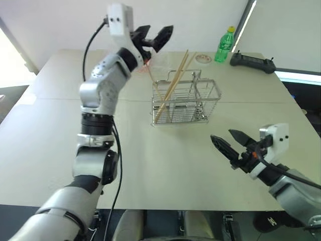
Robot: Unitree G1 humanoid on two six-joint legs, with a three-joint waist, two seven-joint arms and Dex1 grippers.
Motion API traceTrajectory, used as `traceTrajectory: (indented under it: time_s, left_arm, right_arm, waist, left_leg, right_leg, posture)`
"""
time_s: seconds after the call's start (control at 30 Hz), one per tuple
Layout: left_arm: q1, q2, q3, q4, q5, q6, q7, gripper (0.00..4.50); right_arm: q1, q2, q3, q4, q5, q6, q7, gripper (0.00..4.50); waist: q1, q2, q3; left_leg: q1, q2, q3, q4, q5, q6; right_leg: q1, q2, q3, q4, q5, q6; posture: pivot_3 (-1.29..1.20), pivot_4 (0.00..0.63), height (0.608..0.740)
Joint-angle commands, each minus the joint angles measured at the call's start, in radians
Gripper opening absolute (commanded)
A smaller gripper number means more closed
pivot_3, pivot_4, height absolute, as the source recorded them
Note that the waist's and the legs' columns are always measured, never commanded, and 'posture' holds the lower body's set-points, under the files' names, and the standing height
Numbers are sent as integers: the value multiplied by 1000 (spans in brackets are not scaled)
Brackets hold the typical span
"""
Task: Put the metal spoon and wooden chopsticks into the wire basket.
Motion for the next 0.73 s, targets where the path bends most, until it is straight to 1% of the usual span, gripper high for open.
traceTrajectory:
  time_s: [0.03,0.1,0.2,0.27,0.3,0.33,0.4,0.47,0.57,0.6,0.73]
  left_arm:
    - [-47,123,13,11,-46,68,-169,4445]
    - [-10,260,-58,-7,-9,44,-371,4445]
    - [106,445,-164,-31,90,-160,-667,4445]
    - [170,518,-197,-22,135,-287,-793,4445]
    - [185,530,-201,-16,145,-326,-819,4445]
    - [217,551,-193,-13,159,-394,-851,4445]
    - [255,573,-182,2,185,-491,-881,4445]
    - [290,589,-179,7,199,-521,-901,4445]
    - [358,619,-178,-93,137,-422,-964,4445]
    - [382,626,-172,-121,124,-414,-976,4445]
    - [419,632,-161,-180,120,-363,-952,4445]
  right_arm:
    - [-24,-43,-82,18,24,-9,39,3856]
    - [-33,-87,-146,45,38,1,73,3856]
    - [-38,-153,-257,92,74,22,135,3856]
    - [-38,-189,-313,115,90,37,172,3856]
    - [-36,-197,-328,122,92,42,185,3856]
    - [-32,-211,-352,146,81,49,209,3856]
    - [-28,-227,-382,180,61,60,245,3856]
    - [-35,-235,-393,208,51,69,267,3856]
    - [-46,-233,-379,216,42,76,286,3856]
    - [-51,-230,-370,212,42,78,288,3856]
    - [-80,-212,-333,203,51,86,279,3856]
  waist:
    - [-1,0,0]
    - [-3,1,0]
    - [-7,4,-1]
    - [-2,5,-1]
    - [2,4,-1]
    - [8,3,-1]
    - [23,3,-1]
    - [28,3,-1]
    - [26,4,-1]
    - [26,5,-1]
    - [25,4,0]
  left_leg:
    - [0,0,0,0,0,0]
    - [0,0,0,-1,0,0]
    - [0,0,2,-5,0,0]
    - [1,1,2,-7,0,0]
    - [1,2,2,-8,0,0]
    - [1,2,2,-8,0,0]
    - [-1,3,0,-7,0,0]
    - [-1,4,1,-7,0,0]
    - [-1,4,2,-7,0,0]
    - [-1,4,2,-7,0,0]
    - [-1,4,2,-7,0,0]
  right_leg:
    - [0,0,0,0,0,0]
    - [-1,0,0,0,0,0]
    - [-2,0,1,-1,-2,-4]
    - [-3,-1,2,-1,-3,-7]
    - [-3,-1,1,-1,-4,-8]
    - [-3,0,1,-1,-6,-11]
    - [-3,-1,0,-1,-6,-12]
    - [-3,-1,0,-3,-6,-12]
    - [-3,-4,0,-3,-6,-12]
    - [-3,-5,0,-4,-6,-12]
    - [-3,-4,0,-5,-5,-12]
  posture:
    - [0,150,734]
    - [0,150,734]
    - [0,150,734]
    - [0,150,734]
    - [0,150,734]
    - [0,150,734]
    - [0,150,734]
    - [0,150,734]
    - [0,150,734]
    - [0,150,734]
    - [0,150,734]
